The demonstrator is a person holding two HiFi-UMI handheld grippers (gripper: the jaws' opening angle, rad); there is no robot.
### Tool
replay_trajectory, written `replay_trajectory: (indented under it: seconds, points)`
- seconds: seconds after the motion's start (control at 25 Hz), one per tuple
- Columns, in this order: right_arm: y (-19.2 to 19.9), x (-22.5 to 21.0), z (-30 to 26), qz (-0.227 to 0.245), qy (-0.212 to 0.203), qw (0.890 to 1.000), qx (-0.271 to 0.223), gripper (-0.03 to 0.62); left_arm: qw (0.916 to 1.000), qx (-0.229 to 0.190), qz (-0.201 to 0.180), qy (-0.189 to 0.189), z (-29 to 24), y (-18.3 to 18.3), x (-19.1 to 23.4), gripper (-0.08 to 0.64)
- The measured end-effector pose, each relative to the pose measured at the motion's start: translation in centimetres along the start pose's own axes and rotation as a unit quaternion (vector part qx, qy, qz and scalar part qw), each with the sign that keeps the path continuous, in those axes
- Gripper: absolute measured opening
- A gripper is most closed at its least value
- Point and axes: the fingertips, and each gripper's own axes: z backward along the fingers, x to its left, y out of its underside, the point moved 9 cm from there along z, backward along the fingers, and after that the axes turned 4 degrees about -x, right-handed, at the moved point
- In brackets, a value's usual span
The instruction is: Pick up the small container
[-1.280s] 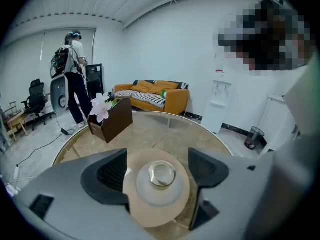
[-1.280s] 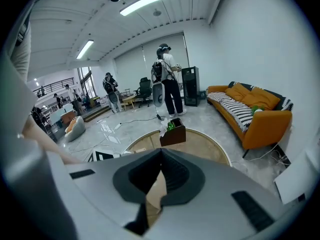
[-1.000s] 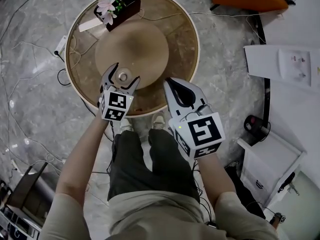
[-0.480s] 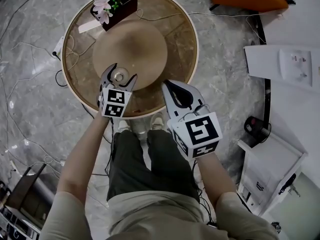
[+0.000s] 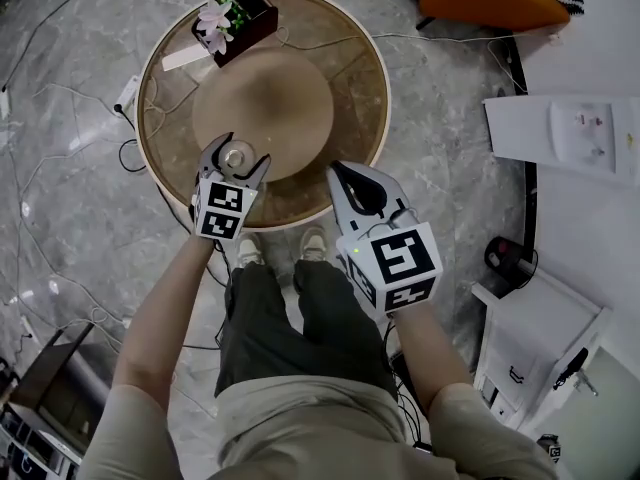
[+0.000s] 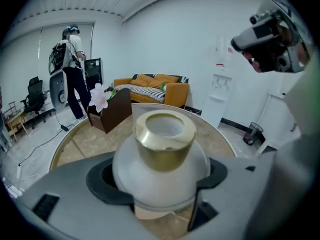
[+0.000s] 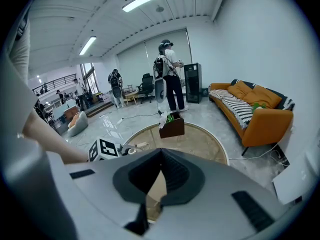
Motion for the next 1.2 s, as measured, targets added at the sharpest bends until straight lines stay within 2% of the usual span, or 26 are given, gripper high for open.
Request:
replay_trajectory:
  seconds: [0.16,0.36,0.64,0.76,0.96,1.2]
  points:
    - [-3.2,0.8,2.6,0.003,0.0,1.0,-0.01,-0.003,0.9999,0.009,-0.008,0.002,4.6,-4.2,-0.1,0.336]
    - [-8.6,2.4,6.4,0.011,0.0,0.999,-0.032,-0.003,0.9998,-0.013,-0.001,0.012,10.9,-10.7,-0.1,0.334]
    - [-16.1,5.7,12.8,0.036,-0.008,0.997,-0.072,-0.003,0.9991,-0.032,-0.029,-0.003,19.5,-18.9,0.1,0.334]
    - [-18.7,6.9,15.4,0.045,-0.007,0.995,-0.089,-0.003,0.9988,-0.045,-0.02,-0.004,23.0,-22.0,0.2,0.334]
    - [-22.4,8.5,19.9,0.077,0.006,0.991,-0.113,-0.003,0.9982,-0.057,-0.015,-0.014,29.1,-26.1,-0.6,0.334]
    - [-25.8,10.1,24.9,0.122,0.027,0.981,-0.151,-0.003,0.9964,-0.072,-0.03,-0.032,35.9,-29.0,-1.9,0.334]
